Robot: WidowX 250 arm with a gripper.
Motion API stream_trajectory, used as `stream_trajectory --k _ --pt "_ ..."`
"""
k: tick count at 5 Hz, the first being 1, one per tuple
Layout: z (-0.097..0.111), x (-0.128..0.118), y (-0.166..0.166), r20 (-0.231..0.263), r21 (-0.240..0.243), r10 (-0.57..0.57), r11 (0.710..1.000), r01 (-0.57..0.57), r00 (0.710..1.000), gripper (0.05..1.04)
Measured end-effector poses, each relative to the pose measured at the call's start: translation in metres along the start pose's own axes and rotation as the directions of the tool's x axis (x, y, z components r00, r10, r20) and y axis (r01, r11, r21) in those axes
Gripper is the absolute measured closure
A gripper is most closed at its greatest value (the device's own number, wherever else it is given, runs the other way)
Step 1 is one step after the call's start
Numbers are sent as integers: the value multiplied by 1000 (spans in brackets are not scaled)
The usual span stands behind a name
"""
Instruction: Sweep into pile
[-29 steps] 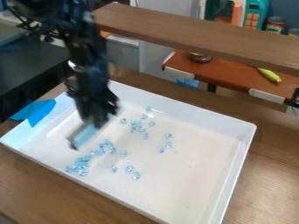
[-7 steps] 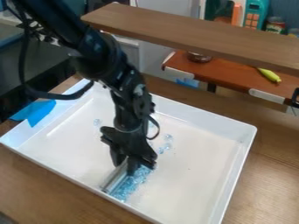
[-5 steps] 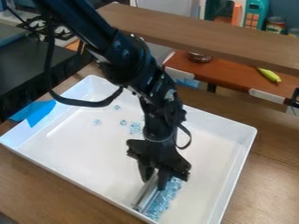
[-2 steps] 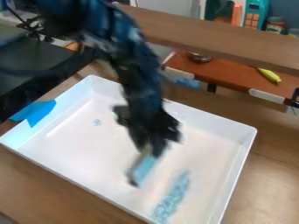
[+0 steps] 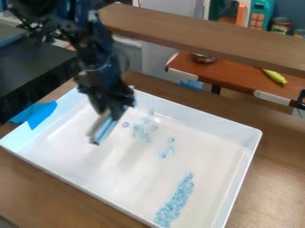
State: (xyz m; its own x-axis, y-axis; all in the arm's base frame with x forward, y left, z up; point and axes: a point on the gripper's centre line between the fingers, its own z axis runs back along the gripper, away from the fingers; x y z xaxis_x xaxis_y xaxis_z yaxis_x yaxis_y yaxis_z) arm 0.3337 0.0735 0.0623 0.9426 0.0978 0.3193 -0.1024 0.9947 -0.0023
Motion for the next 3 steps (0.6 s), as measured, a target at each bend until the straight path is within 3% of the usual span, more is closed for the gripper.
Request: stream_trajectory --k 1,2,3 --pt "-31 13 37 -7 56 4 998 -4 1000 720" --pt "-49 21 94 7 126 30 992 -31 1000 720" --pt "-69 32 129 -9 164 53 985 -51 999 720"
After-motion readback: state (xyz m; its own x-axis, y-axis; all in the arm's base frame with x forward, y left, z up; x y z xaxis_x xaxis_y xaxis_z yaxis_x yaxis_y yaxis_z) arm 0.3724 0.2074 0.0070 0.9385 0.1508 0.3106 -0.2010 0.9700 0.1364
